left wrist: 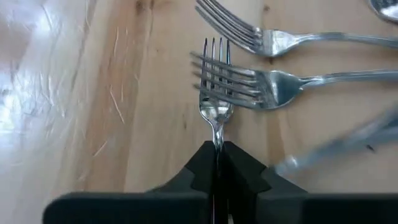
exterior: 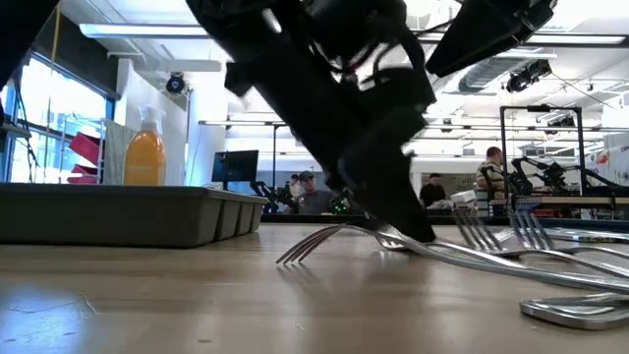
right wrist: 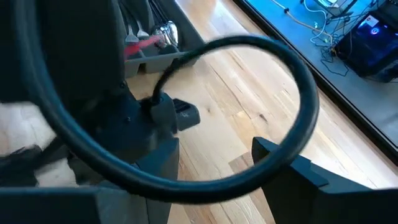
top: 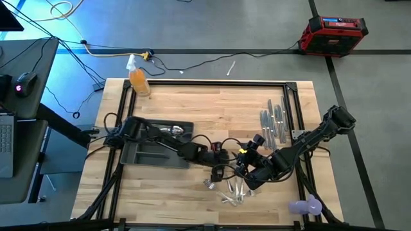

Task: Sort silverware
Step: Put the silver fork into the black silverware tray

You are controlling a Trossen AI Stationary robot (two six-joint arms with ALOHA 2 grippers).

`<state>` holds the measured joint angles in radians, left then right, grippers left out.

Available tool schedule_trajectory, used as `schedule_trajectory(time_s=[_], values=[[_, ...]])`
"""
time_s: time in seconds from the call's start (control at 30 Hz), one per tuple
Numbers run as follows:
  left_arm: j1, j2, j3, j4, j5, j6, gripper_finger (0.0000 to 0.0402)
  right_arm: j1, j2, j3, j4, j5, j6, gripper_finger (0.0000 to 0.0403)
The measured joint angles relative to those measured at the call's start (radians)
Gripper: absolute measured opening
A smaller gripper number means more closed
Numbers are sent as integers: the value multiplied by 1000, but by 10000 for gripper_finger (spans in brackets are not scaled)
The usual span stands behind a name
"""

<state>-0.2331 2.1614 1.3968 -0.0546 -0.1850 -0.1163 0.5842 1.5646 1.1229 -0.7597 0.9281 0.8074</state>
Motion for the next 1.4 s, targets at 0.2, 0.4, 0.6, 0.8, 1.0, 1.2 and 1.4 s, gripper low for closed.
schedule_trajectory(time_s=[0.2, 0.4, 0.6, 0.8, 1.0, 1.2, 1.4], values=[[-18, -157, 3, -202, -74, 43, 2, 6, 0, 0, -4, 25, 2, 192], [0, -271, 3, -442, -202, 43, 1, 6, 0, 0, -6, 25, 5, 192], [-17, -389, 2, -754, -267, -35, 0, 6, 0, 0, -7, 22, 7, 192], [-54, -564, -162, -970, -230, -158, 0, 6, 0, 0, -7, 22, 5, 192], [-48, -788, -452, -933, -190, -187, 0, 7, 0, 0, -6, 22, 6, 192], [10, -958, -671, -861, -190, -181, 0, -1, 0, 0, -2, 22, 5, 192], [93, -969, -664, -813, -140, -97, 5, -2, 0, 0, 8, 14, 4, 192]])
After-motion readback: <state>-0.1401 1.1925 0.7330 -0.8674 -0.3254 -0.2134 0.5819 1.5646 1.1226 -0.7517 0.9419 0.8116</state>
